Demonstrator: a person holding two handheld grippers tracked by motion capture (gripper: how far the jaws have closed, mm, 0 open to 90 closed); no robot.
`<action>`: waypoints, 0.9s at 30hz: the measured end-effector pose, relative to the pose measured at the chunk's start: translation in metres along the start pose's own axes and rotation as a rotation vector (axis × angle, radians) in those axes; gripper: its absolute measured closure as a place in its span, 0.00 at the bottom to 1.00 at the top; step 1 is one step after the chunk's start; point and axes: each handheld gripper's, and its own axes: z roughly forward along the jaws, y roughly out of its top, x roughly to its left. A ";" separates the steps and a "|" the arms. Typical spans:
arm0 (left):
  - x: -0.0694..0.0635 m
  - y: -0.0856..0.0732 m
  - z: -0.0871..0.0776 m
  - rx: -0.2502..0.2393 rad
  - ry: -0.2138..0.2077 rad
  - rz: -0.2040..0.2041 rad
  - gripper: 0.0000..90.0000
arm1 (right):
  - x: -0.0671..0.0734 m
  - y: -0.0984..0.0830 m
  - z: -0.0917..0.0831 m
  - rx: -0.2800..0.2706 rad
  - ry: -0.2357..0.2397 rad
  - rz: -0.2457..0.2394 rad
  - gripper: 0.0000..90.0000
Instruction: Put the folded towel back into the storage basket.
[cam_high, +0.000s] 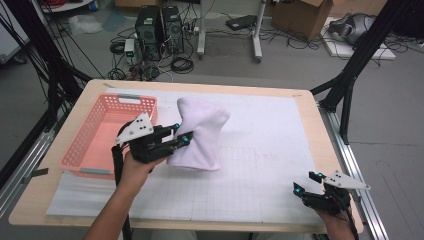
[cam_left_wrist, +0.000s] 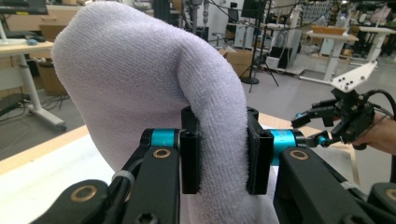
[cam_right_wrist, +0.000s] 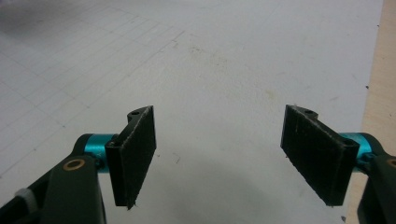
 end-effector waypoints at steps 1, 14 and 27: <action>0.002 0.001 -0.004 -0.006 0.006 0.001 0.80 | 0.000 0.000 0.000 -0.003 0.001 0.000 0.29; 0.021 0.015 -0.044 -0.075 0.088 -0.016 0.80 | 0.000 0.001 0.000 -0.004 -0.003 0.001 0.29; 0.051 0.023 -0.089 -0.135 0.190 -0.038 0.80 | 0.002 0.002 0.002 -0.002 0.000 -0.005 0.29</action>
